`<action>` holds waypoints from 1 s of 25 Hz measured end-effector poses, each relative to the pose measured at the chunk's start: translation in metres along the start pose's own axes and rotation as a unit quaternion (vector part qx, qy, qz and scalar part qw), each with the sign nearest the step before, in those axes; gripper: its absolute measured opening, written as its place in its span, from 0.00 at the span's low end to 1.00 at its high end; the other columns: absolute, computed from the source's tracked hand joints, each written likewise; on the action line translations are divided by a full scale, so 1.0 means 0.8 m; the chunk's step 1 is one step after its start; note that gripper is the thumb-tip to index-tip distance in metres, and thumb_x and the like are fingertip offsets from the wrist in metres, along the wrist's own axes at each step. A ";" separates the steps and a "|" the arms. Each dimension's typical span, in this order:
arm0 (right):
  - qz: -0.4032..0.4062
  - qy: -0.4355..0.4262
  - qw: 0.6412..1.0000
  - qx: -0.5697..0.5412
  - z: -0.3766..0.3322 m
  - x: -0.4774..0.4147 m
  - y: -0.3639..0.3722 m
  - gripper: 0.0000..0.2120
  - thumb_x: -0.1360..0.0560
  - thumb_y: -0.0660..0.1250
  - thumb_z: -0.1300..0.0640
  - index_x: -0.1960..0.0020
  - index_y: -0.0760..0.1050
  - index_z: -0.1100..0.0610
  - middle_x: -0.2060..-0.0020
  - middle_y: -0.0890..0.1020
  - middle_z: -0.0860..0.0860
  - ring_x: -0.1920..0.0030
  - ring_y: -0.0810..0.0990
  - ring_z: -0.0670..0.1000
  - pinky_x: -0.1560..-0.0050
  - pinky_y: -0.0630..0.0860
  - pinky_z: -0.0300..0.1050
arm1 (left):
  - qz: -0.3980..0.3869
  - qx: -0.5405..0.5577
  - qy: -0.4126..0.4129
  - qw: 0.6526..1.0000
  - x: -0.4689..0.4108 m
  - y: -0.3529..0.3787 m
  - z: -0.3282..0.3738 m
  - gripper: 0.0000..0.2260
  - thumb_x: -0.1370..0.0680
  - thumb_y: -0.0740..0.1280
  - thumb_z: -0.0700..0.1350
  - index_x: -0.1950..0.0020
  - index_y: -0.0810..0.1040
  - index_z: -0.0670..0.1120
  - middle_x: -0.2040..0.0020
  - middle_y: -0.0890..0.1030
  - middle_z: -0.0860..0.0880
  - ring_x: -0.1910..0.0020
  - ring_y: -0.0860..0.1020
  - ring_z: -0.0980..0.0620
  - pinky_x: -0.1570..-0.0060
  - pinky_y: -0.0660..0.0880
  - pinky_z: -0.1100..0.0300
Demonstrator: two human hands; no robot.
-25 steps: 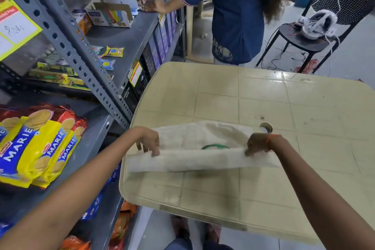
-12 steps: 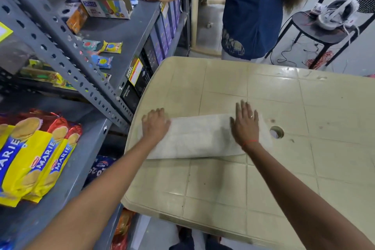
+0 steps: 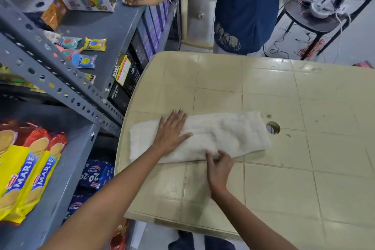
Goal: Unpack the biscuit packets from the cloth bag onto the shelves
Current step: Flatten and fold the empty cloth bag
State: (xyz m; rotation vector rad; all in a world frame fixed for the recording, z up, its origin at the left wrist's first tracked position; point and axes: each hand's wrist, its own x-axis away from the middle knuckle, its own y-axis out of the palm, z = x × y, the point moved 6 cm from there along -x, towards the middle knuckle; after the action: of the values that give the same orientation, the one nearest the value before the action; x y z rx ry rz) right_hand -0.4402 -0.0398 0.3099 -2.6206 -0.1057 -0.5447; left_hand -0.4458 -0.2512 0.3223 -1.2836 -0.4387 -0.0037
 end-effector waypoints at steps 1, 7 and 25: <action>-0.001 0.138 0.979 -0.147 0.007 0.008 0.009 0.17 0.31 0.69 0.43 0.60 0.75 0.58 0.61 0.74 0.53 0.57 0.75 0.54 0.50 0.79 0.57 | -0.016 0.014 0.000 1.000 -0.016 -0.006 0.007 0.36 0.24 0.50 0.66 0.22 0.44 0.51 0.20 0.49 0.49 0.21 0.48 0.50 0.24 0.45 0.46; -0.050 0.332 0.862 -0.380 -0.002 0.015 0.049 0.09 0.30 0.72 0.60 0.53 0.76 0.62 0.68 0.82 0.52 0.69 0.82 0.49 0.76 0.77 0.35 | -0.201 0.190 -0.061 0.959 -0.049 -0.006 0.036 0.32 0.33 0.71 0.64 0.35 0.72 0.49 0.36 0.77 0.49 0.38 0.75 0.47 0.36 0.70 0.48; -0.198 -0.190 0.945 -0.177 -0.289 -0.003 -0.044 0.17 0.31 0.69 0.58 0.43 0.78 0.62 0.48 0.84 0.58 0.48 0.83 0.54 0.50 0.81 0.48 | 0.001 0.705 0.052 0.708 0.043 -0.249 0.025 0.09 0.24 0.66 0.39 0.45 0.80 0.42 0.52 0.85 0.49 0.53 0.83 0.54 0.51 0.79 0.63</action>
State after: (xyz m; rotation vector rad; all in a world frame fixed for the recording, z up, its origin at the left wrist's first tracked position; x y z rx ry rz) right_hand -0.5311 -0.1126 0.5129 -3.0450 -0.7337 -0.1835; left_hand -0.4689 -0.2834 0.5219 0.2589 -0.2084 0.2239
